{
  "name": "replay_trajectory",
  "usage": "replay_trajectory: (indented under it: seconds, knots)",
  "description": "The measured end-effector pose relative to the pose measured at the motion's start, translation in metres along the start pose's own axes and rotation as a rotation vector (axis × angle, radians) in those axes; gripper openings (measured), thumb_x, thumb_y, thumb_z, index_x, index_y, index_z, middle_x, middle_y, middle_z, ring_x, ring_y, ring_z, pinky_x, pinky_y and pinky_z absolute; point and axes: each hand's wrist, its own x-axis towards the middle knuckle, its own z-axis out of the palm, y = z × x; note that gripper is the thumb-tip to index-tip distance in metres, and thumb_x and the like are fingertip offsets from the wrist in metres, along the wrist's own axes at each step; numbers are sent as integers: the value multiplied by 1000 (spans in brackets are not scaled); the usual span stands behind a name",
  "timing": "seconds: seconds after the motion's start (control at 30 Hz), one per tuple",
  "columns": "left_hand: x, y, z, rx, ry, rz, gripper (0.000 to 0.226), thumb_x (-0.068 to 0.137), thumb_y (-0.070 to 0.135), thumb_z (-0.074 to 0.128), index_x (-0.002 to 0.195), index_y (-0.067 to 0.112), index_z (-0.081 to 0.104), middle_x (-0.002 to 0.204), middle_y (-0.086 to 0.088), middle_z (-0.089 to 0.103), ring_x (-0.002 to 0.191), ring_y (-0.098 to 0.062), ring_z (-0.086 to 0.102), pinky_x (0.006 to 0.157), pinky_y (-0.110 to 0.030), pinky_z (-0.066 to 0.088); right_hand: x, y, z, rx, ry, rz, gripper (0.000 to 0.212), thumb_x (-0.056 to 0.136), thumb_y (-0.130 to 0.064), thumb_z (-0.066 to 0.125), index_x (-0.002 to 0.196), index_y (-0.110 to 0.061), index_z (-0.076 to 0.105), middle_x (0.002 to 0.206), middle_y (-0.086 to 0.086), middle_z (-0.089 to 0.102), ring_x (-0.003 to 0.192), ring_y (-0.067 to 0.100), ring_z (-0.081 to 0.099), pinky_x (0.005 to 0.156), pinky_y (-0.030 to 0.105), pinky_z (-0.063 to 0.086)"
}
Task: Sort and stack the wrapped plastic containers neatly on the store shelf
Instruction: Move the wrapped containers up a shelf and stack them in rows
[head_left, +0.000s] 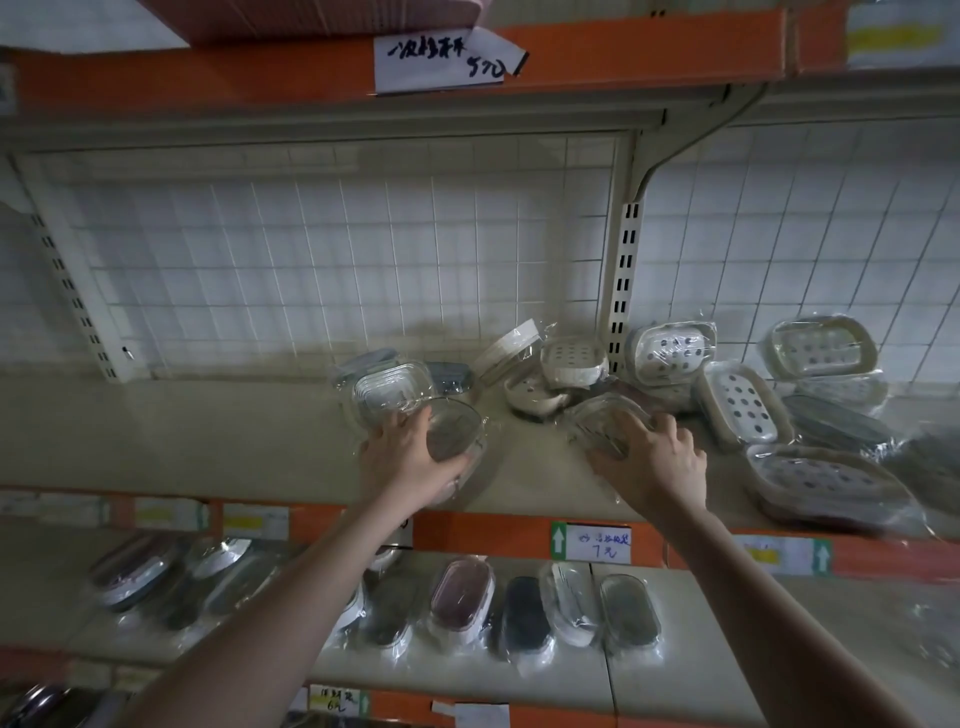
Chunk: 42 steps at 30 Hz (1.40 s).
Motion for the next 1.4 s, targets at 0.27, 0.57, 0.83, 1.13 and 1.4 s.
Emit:
replay_trajectory:
  seconds: [0.27,0.57,0.83,1.13,1.4]
  knots:
    - [-46,-3,-16,15,122,-33,80,76,65,59,141,26,34,139,-7,40,123,-31,41,99,-37,35,-39,-5,-12,68,-56,-16,60,81,-62,51,133,-32,44,129,15,44,117,36,42,95,41,35]
    - [-81,-52,-34,-34,156,-18,83,76,66,59,143,24,33,133,-10,44,119,-31,43,96,-38,37,-90,-39,-10,70,-40,24,59,81,-60,53,132,-30,46,124,15,46,115,36,43,94,42,36]
    - [-133,-124,-43,-107,101,-10,84,78,66,57,145,24,28,141,-9,37,128,-29,35,102,-38,33,-167,-80,12,108,38,81,54,84,-56,53,131,-28,47,124,15,45,113,37,43,94,46,37]
    - [-188,-179,-20,-162,36,-18,87,73,70,57,143,25,32,140,-8,40,126,-30,39,102,-45,39,-246,-85,42,95,18,134,67,76,-73,47,126,-29,49,120,14,48,109,34,46,94,45,40]
    - [-197,-172,19,-122,-19,-69,88,75,72,54,143,22,33,141,-9,41,128,-29,38,100,-42,36,-251,-44,80,111,-44,207,63,75,-73,46,123,-32,50,123,13,47,109,33,46,92,45,40]
